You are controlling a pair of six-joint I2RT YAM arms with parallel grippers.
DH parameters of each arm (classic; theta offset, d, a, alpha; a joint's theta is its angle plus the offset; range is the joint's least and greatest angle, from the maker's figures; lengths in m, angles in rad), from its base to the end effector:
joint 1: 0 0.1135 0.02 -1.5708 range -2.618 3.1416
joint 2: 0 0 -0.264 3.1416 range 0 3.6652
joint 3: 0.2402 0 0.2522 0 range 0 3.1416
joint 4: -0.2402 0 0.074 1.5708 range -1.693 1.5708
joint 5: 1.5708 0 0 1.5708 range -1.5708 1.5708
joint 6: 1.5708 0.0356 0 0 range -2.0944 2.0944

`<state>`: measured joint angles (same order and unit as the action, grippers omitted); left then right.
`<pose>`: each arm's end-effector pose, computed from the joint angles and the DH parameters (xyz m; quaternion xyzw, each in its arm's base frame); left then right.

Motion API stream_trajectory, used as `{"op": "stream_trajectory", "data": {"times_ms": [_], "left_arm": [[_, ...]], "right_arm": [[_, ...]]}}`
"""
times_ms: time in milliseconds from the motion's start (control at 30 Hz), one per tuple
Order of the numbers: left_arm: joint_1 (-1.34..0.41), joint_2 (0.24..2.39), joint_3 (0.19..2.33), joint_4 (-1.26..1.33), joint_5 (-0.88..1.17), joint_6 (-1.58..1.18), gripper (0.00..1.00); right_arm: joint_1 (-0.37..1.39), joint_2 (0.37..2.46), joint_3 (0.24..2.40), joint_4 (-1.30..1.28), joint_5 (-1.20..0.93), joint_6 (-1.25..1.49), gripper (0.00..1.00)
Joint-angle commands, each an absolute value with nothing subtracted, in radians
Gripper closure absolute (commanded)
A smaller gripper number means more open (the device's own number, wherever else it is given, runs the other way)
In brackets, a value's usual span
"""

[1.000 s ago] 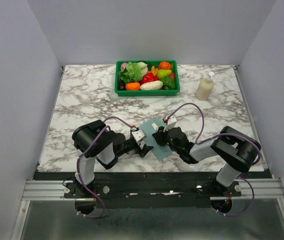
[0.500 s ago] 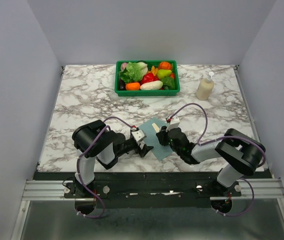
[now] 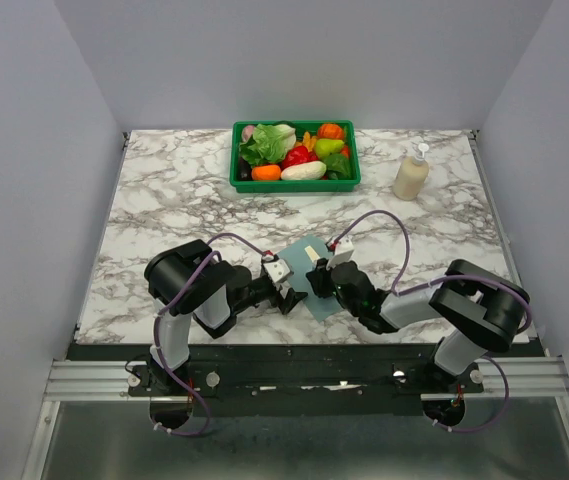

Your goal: Place the letter into the envelope and seal it

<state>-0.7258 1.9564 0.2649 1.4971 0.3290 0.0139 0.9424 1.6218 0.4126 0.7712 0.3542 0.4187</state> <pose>0.1831 -0.1779 0.0869 0.3724 0.6728 -0.3369 0.5432 0.1708 0.2140 0.1237 -0.1237 0.8268 0.2168 0.5041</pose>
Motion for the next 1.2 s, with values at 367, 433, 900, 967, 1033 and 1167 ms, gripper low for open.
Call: {"op": "stream_trajectory", "data": {"times_ms": [367, 433, 900, 967, 1033, 1167], "left_arm": [[-0.709, 2.002, 0.252, 1.483, 0.284, 0.011, 0.05], [-0.709, 2.002, 0.252, 1.485, 0.284, 0.011, 0.05], [-0.709, 2.006, 0.252, 1.491, 0.287, 0.008, 0.05], [-0.709, 2.006, 0.252, 1.491, 0.287, 0.008, 0.05], [-0.709, 2.005, 0.252, 1.489, 0.287, 0.008, 0.05], [-0.709, 2.006, 0.252, 1.493, 0.288, 0.008, 0.05]], "right_arm": [[0.966, 1.549, 0.354, 0.347, 0.610, 0.587, 0.99], [0.965, 1.539, 0.354, 0.327, 0.646, 0.595, 0.99], [0.965, 1.624, 0.416, 0.436, 0.614, 0.525, 0.99], [0.966, 1.641, 0.425, 0.454, 0.595, 0.529, 0.99], [0.966, 1.649, 0.431, 0.463, 0.577, 0.538, 0.99], [0.966, 1.637, 0.423, 0.466, 0.560, 0.548, 0.99]]}}
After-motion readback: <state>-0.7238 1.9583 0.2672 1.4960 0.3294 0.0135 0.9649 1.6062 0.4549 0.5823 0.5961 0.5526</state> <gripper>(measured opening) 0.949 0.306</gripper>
